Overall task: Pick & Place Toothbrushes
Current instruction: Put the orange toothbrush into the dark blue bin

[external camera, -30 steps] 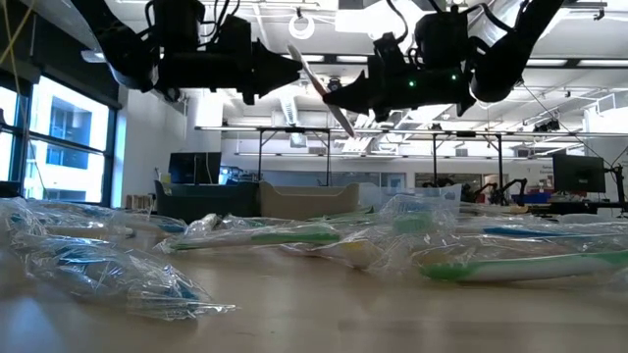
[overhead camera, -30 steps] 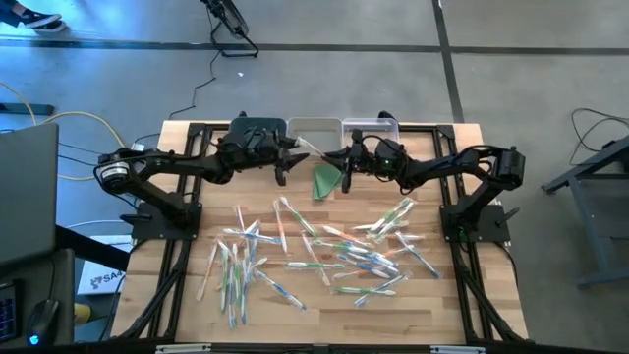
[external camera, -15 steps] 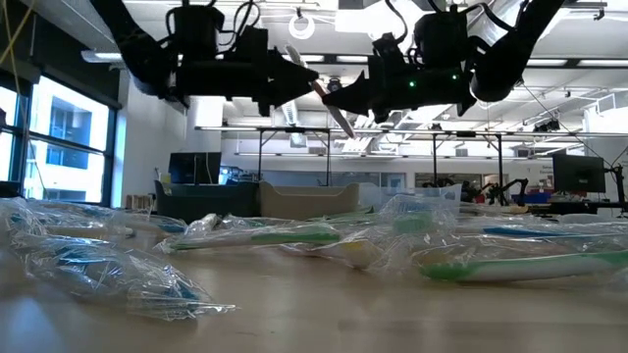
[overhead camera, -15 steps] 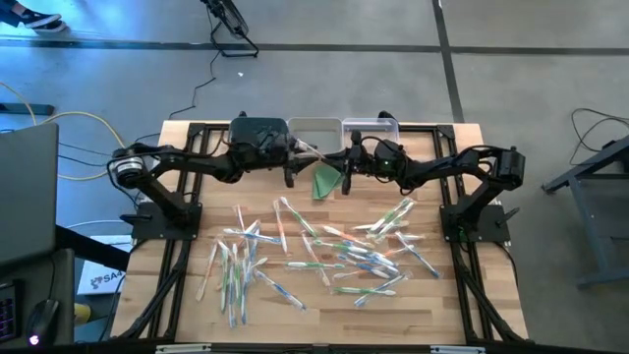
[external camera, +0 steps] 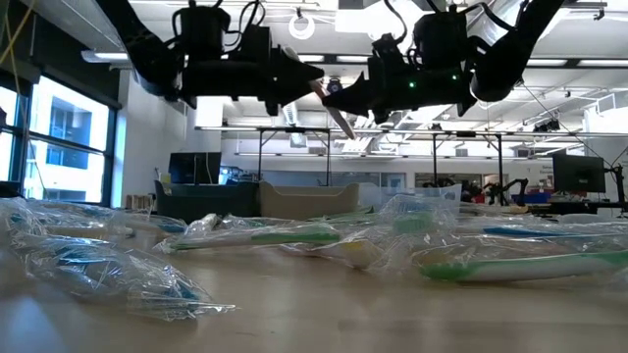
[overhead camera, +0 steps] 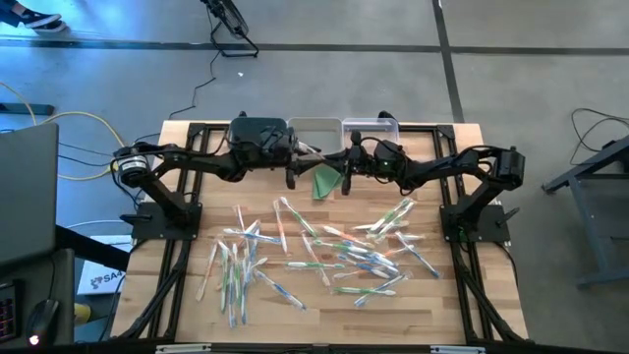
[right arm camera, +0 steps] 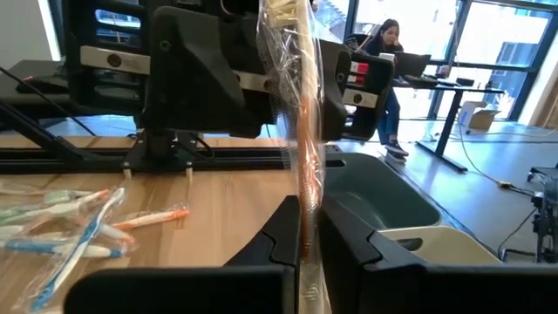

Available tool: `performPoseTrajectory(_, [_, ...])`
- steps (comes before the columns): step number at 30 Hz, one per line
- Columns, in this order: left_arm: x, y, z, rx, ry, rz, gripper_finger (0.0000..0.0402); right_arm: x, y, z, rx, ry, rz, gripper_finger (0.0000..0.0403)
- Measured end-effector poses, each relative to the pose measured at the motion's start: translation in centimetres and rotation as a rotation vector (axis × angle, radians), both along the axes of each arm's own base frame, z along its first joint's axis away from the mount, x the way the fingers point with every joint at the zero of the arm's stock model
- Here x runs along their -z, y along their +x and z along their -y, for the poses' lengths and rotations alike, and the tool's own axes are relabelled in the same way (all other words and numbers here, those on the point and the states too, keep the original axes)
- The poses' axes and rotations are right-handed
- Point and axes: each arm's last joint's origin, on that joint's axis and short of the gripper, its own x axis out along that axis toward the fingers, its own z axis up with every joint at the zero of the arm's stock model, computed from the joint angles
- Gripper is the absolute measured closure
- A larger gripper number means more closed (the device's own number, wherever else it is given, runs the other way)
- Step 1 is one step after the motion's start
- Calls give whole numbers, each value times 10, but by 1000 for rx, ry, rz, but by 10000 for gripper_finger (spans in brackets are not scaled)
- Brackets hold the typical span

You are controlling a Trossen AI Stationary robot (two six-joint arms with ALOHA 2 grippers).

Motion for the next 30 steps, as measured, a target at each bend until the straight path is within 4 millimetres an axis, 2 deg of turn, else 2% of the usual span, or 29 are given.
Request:
performPoseTrajectory(13, [0,0,-1,-34,-8,0,365,0,0,0,-2,-3,0,388])
performPoseTrajectory(17, [0,0,-1,-31,-8,0,380,0,0,0,-2,-5,0,388])
performPoseTrajectory(22, [1,0,-1,-28,-14,-14,370,0,0,-1,-40,-2,-4,386])
performPoseTrajectory(25, [2,0,-1,-27,-16,-20,372,0,0,-2,-47,7,-3,358])
performPoseTrajectory(30, [3,0,-1,-28,-29,-33,381,0,0,-2,-52,14,4,283])
